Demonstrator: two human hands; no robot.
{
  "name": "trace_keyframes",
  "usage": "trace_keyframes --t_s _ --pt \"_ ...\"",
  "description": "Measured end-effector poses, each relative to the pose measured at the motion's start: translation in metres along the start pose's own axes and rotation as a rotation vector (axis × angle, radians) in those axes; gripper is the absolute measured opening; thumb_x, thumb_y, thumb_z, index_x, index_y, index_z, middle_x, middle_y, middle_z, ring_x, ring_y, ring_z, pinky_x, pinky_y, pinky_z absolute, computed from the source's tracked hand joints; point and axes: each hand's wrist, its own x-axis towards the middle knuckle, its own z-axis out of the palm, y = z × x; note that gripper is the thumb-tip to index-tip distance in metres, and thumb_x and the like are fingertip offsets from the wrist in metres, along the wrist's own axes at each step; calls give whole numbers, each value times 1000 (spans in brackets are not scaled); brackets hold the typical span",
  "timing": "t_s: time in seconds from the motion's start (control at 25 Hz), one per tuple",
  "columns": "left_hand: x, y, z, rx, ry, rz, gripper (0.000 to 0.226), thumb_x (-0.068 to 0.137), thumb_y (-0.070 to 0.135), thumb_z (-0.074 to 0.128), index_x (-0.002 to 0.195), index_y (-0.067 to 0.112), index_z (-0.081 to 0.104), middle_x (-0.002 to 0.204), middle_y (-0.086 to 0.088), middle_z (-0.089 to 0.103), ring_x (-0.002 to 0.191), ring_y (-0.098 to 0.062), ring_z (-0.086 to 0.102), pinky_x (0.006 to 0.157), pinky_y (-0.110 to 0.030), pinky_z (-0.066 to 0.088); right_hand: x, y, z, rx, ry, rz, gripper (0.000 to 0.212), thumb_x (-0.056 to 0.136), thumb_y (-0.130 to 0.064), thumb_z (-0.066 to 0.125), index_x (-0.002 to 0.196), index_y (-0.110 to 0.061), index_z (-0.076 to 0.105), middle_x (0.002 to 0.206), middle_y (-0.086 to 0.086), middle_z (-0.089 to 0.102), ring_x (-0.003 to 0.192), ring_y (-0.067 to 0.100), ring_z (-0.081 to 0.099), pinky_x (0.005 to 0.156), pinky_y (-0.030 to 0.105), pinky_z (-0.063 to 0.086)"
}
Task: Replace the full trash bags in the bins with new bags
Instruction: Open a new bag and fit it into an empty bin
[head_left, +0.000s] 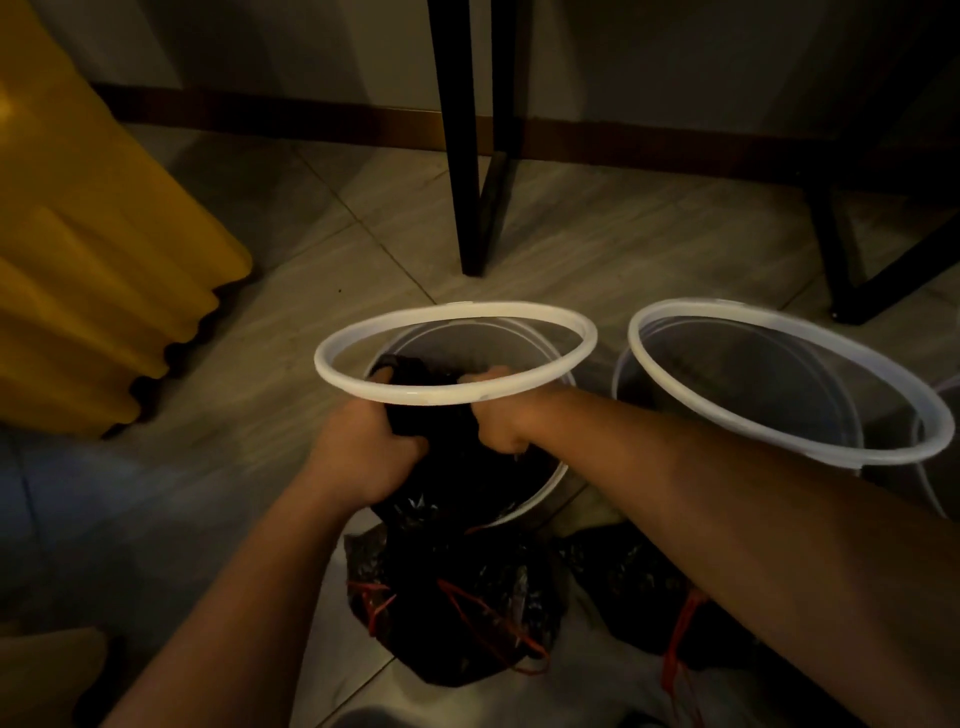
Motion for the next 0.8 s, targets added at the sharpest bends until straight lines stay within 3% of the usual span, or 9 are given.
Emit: trace_keyframes --t_s 0.08,0.16,0.24,0.32,0.44,0.52,0.64,0.72,0.8 --pt "-3 -4 -10 -46 -3 -45 38 78 2 72 100 32 69 97 7 74 99 -18 71 82 -37 56 -8 1 -6 -65 330 -26 35 99 -14 59 134 -14 54 119 14 63 98 32 67 67 35 44" --pt "-5 -8 -14 88 115 -134 31 81 3 67 79 35 68 78 11 68 91 -25 71 71 -31 49 -15 5 -8 -117 457 -22 24 101 -18 56 124 -15 59 114 11 65 101 31 68 69 35 42" --pt "-6 -11 -10 150 178 -150 22 84 10 68 91 30 72 80 11 65 93 -27 70 72 -30 46 -20 9 -4 -90 478 -18 19 99 -16 60 118 -14 64 120 11 63 110 31 66 77 37 46" --pt "-6 -10 -6 -32 59 -80 40 77 15 72 115 29 69 101 9 70 102 -19 70 81 -34 55 -25 15 -2 17 473 20 18 99 -16 62 116 -12 67 126 12 62 117 31 63 90 39 50" --pt "0 -8 7 -126 -117 -21 64 68 8 73 128 27 64 125 -2 68 119 -21 64 99 -42 57 -28 26 -4 230 532 130 19 100 -21 63 113 -10 70 116 10 69 109 29 68 82 35 53" --pt "4 -9 17 27 3 -35 67 75 -1 69 138 20 62 138 -10 64 130 -30 58 107 -38 48 -31 30 -4 264 565 132 31 96 -18 67 125 -8 65 128 10 62 118 28 63 94 36 54" --pt "1 -6 27 224 258 59 48 79 -4 63 125 9 72 129 -19 69 123 -39 62 100 -39 50 -41 36 -1 290 546 32 40 87 -4 70 125 -12 62 143 6 47 128 25 53 111 36 46" --pt "-5 -7 32 223 238 48 51 84 7 66 135 12 66 138 -16 63 127 -35 59 102 -40 49 -45 40 7 326 586 -46 23 88 0 69 104 -15 62 138 5 49 119 24 56 108 37 47" --pt "-13 -10 31 177 203 -10 62 83 16 69 144 18 58 148 -6 54 132 -28 53 100 -35 47 -45 42 16 453 617 -51 20 92 -3 67 110 -11 60 138 6 51 119 23 57 111 36 46"
